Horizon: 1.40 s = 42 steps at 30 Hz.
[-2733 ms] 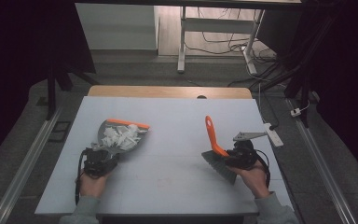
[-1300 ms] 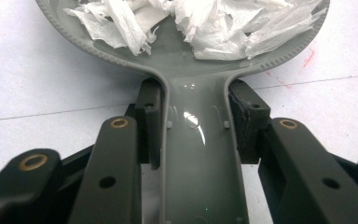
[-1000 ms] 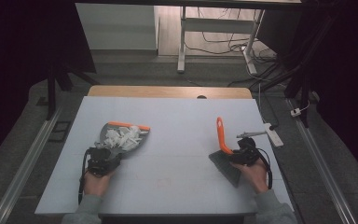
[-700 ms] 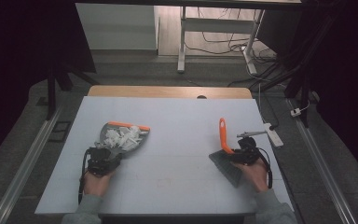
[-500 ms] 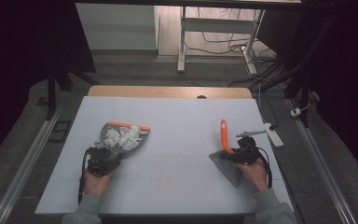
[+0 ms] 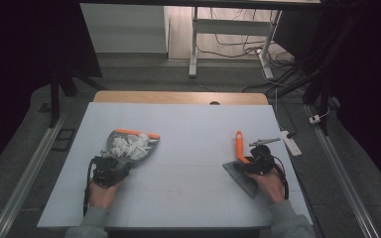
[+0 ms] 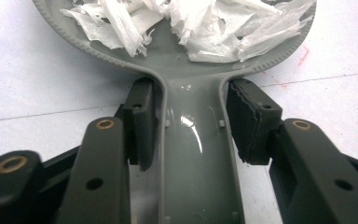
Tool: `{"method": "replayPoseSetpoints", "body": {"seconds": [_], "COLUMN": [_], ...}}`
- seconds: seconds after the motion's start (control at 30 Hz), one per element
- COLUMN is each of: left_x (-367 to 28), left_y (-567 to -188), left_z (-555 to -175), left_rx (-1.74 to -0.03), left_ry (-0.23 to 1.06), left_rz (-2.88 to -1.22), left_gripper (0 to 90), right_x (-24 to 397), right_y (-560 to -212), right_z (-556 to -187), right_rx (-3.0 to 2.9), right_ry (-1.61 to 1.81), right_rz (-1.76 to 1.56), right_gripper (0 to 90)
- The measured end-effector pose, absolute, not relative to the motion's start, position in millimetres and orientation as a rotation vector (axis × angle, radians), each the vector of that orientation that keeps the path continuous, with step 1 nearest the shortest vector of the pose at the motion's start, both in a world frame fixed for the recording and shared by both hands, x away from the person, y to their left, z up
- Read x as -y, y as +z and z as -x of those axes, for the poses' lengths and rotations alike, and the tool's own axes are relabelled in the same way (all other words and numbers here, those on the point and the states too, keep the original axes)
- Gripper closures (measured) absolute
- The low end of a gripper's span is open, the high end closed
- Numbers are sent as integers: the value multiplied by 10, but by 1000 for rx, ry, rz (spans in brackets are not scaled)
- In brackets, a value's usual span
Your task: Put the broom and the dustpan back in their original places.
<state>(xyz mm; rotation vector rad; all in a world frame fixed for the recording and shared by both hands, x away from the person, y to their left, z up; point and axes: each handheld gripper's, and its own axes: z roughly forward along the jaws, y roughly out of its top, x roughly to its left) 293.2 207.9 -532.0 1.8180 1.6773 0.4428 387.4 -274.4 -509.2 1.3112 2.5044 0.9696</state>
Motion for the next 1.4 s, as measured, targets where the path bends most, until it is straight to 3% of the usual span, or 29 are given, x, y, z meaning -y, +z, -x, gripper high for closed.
{"method": "replayPoseSetpoints", "body": {"seconds": [0.2, 0.37, 0.77, 1.0, 1.4], "left_x": [-2082, -2082, -2075, -2117, -2164], "left_y": [-5305, -5273, -5204, -5116, -4926], "left_z": [-2925, -2911, -2851, -2791, -2660], "left_rx": [-1673, -1661, -1642, -1601, -1381], "left_ry": [445, 457, 465, 477, 391], "left_rz": [-1818, -1812, -1811, -1829, -1933], "left_gripper": [465, 317, 132, 138, 220], "right_x": [2734, 2729, 2743, 2689, 2603], "right_y": [-5040, -5045, -4911, -4888, -4878], "right_z": [-3867, -3864, -3744, -3694, -3617], "right_rx": [-2460, -2450, -2422, -2463, -2527], "right_ry": [951, 949, 1059, 1064, 1052], "right_rz": [-1257, -1253, -1156, -1064, -995], "right_gripper": [418, 399, 402, 408, 422]}}
